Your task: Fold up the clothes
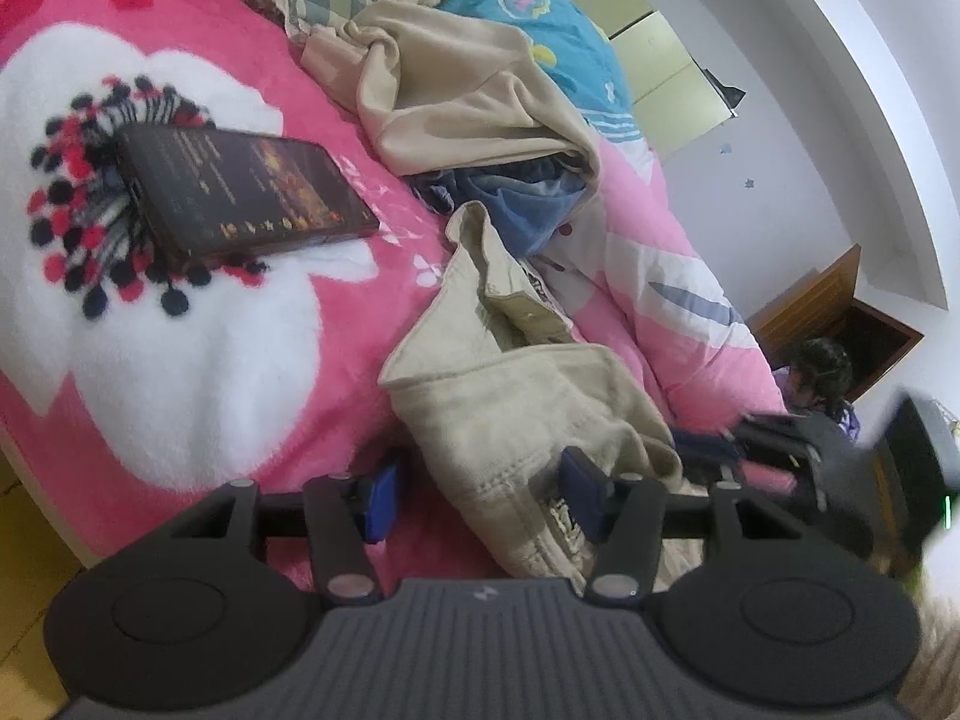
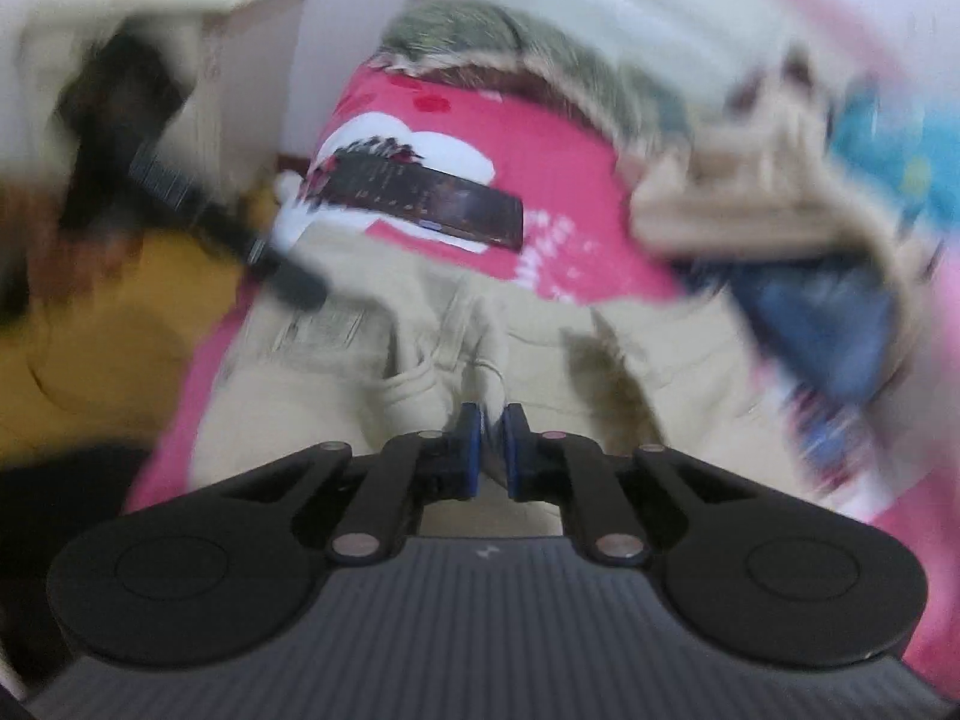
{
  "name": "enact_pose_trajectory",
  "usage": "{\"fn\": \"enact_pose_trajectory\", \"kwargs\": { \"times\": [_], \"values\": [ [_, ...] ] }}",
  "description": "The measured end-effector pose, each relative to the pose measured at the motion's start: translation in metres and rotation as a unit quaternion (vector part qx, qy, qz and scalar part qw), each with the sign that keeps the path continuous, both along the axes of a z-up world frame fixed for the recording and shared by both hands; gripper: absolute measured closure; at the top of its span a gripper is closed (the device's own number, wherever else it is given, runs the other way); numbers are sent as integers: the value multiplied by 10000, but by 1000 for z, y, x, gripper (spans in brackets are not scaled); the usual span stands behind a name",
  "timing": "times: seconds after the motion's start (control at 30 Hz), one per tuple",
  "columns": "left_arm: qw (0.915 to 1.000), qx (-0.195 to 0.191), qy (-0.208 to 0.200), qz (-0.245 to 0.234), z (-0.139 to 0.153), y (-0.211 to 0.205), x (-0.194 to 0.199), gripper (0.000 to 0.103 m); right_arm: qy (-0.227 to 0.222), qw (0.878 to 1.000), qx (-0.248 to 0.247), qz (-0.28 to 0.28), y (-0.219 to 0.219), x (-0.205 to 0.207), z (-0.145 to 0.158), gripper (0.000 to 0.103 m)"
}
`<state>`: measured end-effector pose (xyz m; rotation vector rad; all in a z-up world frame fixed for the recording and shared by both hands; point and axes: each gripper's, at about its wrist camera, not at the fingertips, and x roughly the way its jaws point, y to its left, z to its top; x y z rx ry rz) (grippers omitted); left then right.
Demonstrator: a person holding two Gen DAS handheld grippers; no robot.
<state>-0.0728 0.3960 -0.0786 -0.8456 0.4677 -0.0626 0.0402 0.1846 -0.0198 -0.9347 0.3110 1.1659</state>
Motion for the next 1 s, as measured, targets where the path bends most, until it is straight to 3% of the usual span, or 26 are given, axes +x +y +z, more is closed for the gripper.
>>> {"fn": "enact_pose_trajectory", "kwargs": {
  "times": [0.13,0.27,0.33,0.43,0.6,0.7,0.73,0.8,0.9,1.0],
  "values": [
    [9950,903,-85,407,32,-11,-14,33,-1463,9887,-118,308,-9,-38,-31,97],
    [9852,1561,-541,448,67,-20,-17,28,-2189,9734,-264,617,-14,-48,-50,97],
    [9843,1605,-727,-53,79,-25,1,21,-2404,9673,-304,748,-16,-51,-55,97],
    [9808,1575,-641,-956,85,-29,43,20,-2673,9588,-358,896,-18,-57,-60,97],
    [9680,1368,336,-2077,69,-29,110,21,-3033,9469,-392,996,-21,-65,-69,97],
    [9647,1035,767,-2298,57,-26,124,31,-3002,9495,-255,877,-21,-65,-69,97],
    [9661,877,725,-2318,55,-23,122,40,-2992,9504,-191,822,-22,-65,-69,97],
    [9673,890,523,-2316,54,-24,113,47,-2731,9596,-1,676,-25,-63,-61,95],
    [9684,977,218,-2286,55,-28,102,52,-1818,9823,295,334,-31,-50,-36,84],
    [9662,1097,-115,-2329,58,-38,89,55,-705,9962,505,16,-40,-26,-10,75]
  ]
}}
